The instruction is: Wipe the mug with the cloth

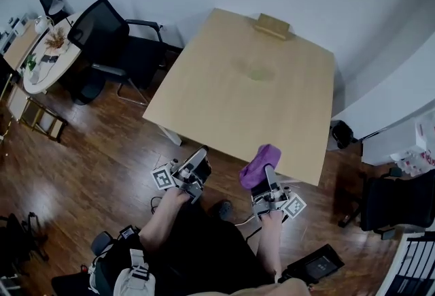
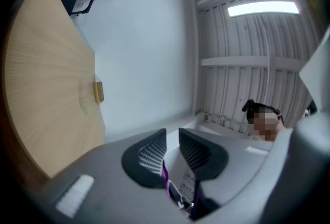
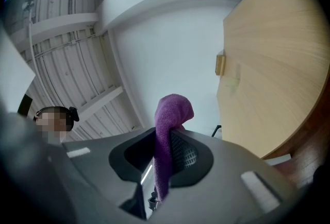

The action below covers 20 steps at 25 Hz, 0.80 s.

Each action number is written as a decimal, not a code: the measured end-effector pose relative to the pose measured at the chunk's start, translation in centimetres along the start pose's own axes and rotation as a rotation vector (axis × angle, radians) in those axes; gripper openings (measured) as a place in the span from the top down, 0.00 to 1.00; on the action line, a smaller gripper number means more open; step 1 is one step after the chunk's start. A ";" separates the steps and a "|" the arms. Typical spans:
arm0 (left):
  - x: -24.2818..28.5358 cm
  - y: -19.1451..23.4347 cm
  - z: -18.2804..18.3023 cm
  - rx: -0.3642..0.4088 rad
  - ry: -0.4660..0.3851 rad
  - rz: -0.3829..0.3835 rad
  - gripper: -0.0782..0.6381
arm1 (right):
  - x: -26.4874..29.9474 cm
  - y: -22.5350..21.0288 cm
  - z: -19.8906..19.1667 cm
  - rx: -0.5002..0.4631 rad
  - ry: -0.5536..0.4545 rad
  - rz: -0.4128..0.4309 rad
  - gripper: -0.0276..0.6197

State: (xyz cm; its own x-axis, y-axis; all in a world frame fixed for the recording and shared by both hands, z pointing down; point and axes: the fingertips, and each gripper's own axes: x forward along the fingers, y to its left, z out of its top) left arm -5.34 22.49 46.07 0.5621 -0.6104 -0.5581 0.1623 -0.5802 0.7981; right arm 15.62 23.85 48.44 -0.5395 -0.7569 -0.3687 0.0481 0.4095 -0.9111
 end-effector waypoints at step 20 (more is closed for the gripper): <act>2.8 -2.1 2.4 -0.016 0.062 -0.140 0.81 | 3.2 2.7 -2.0 -0.093 -0.018 0.032 0.86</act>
State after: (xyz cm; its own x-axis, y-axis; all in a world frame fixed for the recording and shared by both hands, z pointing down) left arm -6.04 20.68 42.29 0.5824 -0.4891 -0.6493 0.2551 -0.6484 0.7173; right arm 12.30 23.56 45.13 -0.5234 -0.7514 -0.4018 -0.0138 0.4790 -0.8777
